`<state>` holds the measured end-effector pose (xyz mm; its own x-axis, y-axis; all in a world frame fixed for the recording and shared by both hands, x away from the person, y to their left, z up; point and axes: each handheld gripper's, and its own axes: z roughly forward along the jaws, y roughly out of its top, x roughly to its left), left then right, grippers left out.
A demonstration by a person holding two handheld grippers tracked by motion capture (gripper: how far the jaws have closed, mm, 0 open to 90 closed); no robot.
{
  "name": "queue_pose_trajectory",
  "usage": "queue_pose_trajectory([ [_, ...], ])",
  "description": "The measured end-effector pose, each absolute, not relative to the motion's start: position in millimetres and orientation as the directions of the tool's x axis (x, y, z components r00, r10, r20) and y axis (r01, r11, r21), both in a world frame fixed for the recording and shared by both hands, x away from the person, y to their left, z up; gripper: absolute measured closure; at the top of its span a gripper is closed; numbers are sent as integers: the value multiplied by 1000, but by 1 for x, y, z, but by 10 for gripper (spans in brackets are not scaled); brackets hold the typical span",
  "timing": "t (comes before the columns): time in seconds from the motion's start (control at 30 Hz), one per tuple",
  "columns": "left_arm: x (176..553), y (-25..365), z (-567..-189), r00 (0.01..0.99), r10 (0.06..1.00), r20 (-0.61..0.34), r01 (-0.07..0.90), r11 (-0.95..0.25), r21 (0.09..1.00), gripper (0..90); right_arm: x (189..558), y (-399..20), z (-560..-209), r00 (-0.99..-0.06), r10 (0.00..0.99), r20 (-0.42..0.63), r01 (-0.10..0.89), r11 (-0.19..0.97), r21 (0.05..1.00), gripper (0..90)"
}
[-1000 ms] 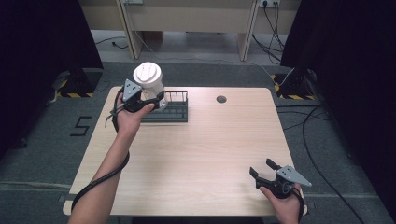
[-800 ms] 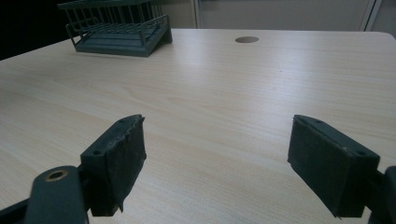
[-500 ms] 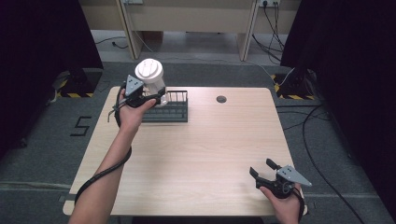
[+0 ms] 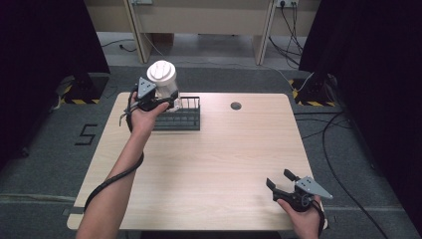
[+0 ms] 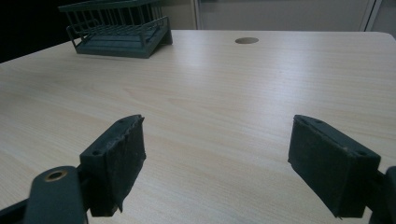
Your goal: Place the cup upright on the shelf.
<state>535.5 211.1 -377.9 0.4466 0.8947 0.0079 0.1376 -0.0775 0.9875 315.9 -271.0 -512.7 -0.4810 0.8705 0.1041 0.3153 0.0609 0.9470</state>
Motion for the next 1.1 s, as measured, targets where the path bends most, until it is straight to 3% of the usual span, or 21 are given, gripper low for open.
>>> queue_pose_trajectory([
  [1.1,564,199,-404,417,909,-9,197,-81,977,175,315,-271,-513,-483,870,104,312,60,948,193],
])
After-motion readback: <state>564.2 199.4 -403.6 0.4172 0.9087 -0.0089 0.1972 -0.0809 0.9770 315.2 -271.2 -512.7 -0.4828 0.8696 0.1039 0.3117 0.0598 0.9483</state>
